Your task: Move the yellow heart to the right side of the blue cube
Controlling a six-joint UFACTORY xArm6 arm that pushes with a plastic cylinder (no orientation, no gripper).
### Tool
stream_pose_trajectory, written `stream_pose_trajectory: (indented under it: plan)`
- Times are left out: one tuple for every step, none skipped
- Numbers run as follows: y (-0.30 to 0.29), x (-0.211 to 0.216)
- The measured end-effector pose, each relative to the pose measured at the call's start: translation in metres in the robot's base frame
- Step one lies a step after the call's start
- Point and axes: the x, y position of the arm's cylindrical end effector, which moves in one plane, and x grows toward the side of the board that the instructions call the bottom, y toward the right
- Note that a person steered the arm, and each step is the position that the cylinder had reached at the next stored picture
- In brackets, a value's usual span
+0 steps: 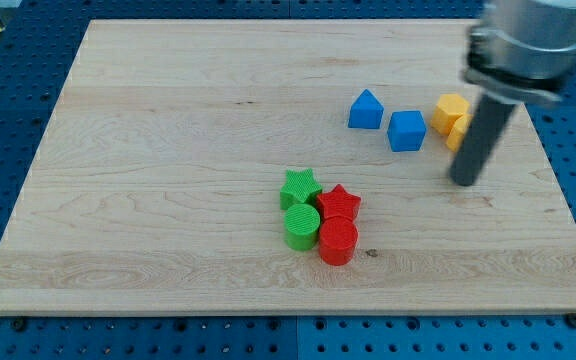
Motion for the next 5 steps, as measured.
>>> stream_pose_trajectory:
  plan:
    - [0.054,-0.021]
    - [0.045,-0.044]
    - [0.014,-0.053]
    - [-0.013,-0.062]
    - [-0.027,-0.065]
